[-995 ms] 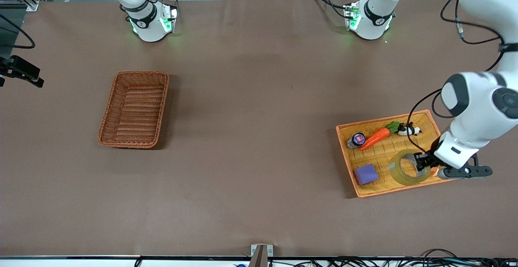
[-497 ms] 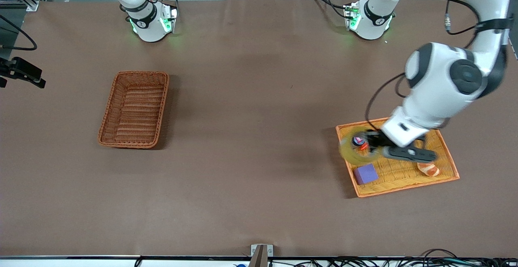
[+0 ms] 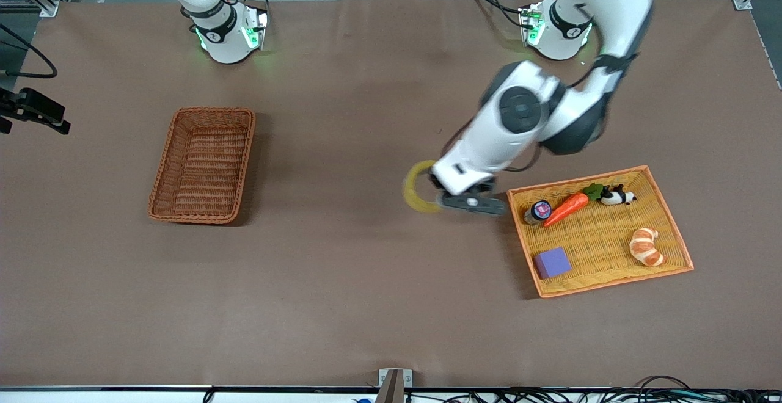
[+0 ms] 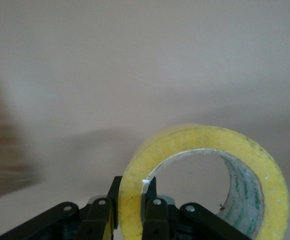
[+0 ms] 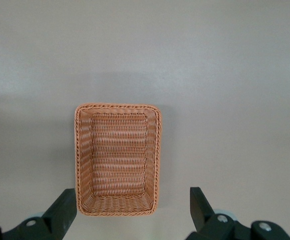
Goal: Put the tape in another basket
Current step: 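Carry the tape roll with the left gripper toward the wicker basket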
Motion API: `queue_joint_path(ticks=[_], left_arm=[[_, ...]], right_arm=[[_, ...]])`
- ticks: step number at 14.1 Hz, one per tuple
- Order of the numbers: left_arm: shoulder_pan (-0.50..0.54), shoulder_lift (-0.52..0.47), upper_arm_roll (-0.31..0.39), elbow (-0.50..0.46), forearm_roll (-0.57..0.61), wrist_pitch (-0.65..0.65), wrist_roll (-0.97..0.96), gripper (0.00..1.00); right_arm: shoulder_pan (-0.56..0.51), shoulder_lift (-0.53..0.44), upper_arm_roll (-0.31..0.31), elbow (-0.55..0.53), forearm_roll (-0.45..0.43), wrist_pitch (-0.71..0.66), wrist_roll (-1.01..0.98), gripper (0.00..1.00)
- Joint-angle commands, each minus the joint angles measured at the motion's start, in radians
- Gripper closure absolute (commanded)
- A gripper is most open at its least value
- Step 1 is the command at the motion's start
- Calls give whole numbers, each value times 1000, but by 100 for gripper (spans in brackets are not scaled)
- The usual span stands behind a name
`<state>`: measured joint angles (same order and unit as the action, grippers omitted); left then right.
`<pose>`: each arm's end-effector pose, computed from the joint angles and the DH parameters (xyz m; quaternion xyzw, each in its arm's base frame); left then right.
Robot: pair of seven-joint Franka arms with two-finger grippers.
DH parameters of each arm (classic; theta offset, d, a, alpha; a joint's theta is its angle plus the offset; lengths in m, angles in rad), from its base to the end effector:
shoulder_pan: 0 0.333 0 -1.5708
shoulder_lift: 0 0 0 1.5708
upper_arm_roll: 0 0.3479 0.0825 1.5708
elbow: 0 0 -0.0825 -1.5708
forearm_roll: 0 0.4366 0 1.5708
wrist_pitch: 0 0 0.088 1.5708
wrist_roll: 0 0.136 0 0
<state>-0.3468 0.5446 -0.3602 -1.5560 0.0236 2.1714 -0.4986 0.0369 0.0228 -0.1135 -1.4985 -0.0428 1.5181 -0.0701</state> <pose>0.6074 -0.4685 0.3309 0.9921 -0.0810 -0.0026 0.0957 0.6077 -0.0518 0.6469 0.9997 -0.0043 -0.0032 0.0225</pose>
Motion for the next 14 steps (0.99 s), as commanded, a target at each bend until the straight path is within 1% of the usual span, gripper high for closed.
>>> queue_joint_path(ticks=[1,3,5,6,7,8,9,10,12,13,14], left_arm=[[-127,191,15,233,19,-19,-37,100],[-261,270,104,321,18,-18,-43,99],[-433,361,267,413,15,4,-44,97],[-495,400,330,439,15,28,-43,97],[-535,423,368,448,13,59,-41,97],[-555,435,374,450,13,86,-43,97],[-557,443,371,450,13,103,-41,94],[-557,449,368,450,10,128,-38,80],[-555,452,359,447,7,185,-40,42],[-558,466,362,441,10,188,-35,11],[-569,475,365,441,12,188,-35,0]], right_arm=[[-22,-1,6,3,7,11,-16,0],[-22,-3,6,-2,17,7,-10,0],[-25,0,6,-2,20,19,-10,0],[-25,-1,6,-2,20,13,-10,0],[-23,-3,6,-3,20,4,-8,0],[-25,-3,6,-3,20,4,-10,0],[-26,-1,6,-3,20,11,-11,0],[-26,0,6,-3,20,13,-13,0],[-25,-1,6,-3,20,5,-10,0],[-28,0,6,-3,20,11,-11,0],[-29,0,6,-3,20,16,-11,0]])
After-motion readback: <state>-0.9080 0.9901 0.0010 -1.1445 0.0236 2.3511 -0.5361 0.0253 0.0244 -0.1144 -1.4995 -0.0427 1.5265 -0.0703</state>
